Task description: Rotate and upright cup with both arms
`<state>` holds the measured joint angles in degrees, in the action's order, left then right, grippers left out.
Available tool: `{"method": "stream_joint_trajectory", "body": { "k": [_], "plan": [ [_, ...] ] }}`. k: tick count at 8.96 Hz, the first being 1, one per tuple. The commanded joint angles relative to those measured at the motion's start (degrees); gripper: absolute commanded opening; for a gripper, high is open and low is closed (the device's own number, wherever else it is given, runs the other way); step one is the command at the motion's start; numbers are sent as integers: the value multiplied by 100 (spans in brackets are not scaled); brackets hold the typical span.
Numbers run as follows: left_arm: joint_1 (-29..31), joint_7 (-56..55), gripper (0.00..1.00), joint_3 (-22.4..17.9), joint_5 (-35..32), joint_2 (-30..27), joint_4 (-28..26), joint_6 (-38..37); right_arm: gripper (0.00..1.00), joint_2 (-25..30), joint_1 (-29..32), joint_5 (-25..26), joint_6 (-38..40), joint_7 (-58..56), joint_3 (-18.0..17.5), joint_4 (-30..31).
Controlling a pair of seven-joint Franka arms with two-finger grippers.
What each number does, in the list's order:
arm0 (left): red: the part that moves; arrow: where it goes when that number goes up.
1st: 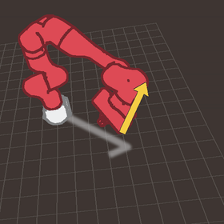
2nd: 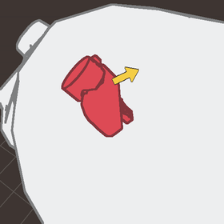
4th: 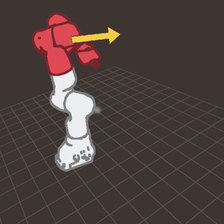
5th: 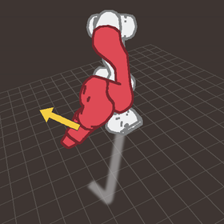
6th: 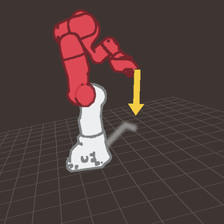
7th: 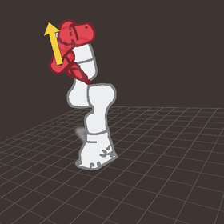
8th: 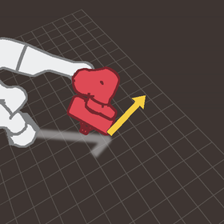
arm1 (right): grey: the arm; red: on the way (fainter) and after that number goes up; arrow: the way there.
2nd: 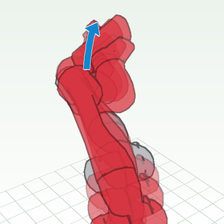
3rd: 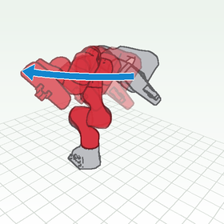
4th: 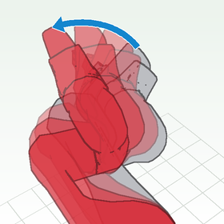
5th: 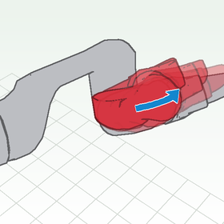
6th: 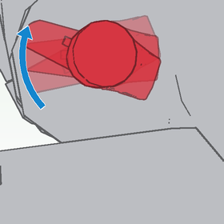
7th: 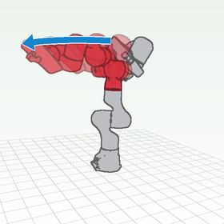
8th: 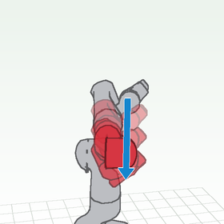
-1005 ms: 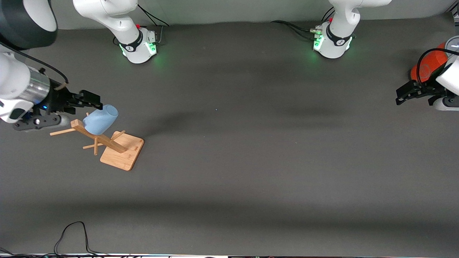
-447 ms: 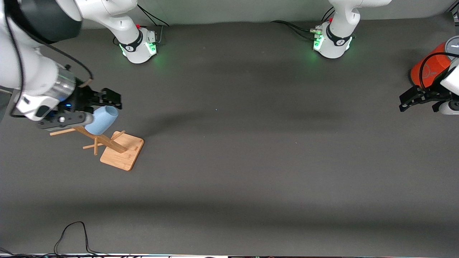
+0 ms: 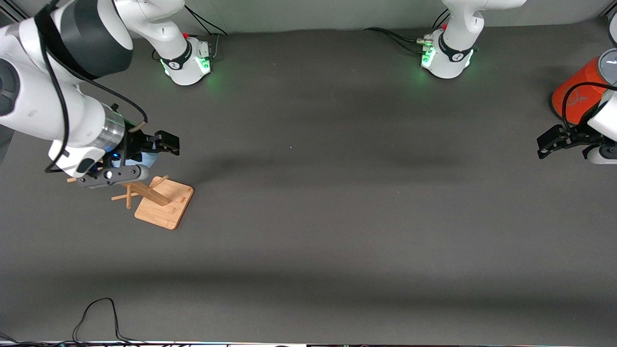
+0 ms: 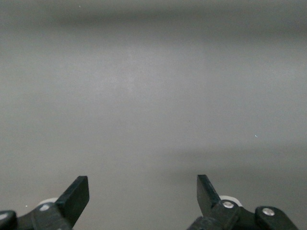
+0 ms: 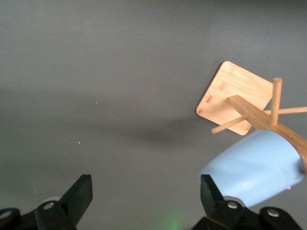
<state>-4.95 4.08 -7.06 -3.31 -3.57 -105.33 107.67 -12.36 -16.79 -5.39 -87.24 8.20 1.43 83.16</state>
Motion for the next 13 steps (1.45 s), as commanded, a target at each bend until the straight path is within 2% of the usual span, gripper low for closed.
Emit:
{"method": "stream_joint_trajectory", "body": {
  "k": [1, 3, 4, 6, 9, 11, 13],
  "plan": [
    [-15, 389, 100, -6, -108, -56, -32, 26, 100, -248, -237, -59, 49, 129, 24, -370],
    [-120, 445, 100, 21, -502, -47, -49, -1, 100, -276, -219, -42, 66, 112, 33, -362],
    [-103, 375, 100, 21, -495, -47, -6, -9, 100, -180, -193, -7, 136, -2, 85, -327],
    [-103, 60, 100, 12, -495, -47, 56, -9, 100, -13, -202, 701, 452, -1077, 95, -318],
    [-59, 5, 100, 3, -539, -56, 56, -149, 100, 225, -193, 1143, 375, -2353, 226, -28],
    [-85, -38, 100, 3, -775, -13, -23, -238, 100, 226, -176, 1171, 313, -2639, 349, 68],
    [-59, -161, 100, 12, -733, -3, 126, -334, 100, 417, -184, 1180, -150, -3025, 463, 602]
  ]
}}
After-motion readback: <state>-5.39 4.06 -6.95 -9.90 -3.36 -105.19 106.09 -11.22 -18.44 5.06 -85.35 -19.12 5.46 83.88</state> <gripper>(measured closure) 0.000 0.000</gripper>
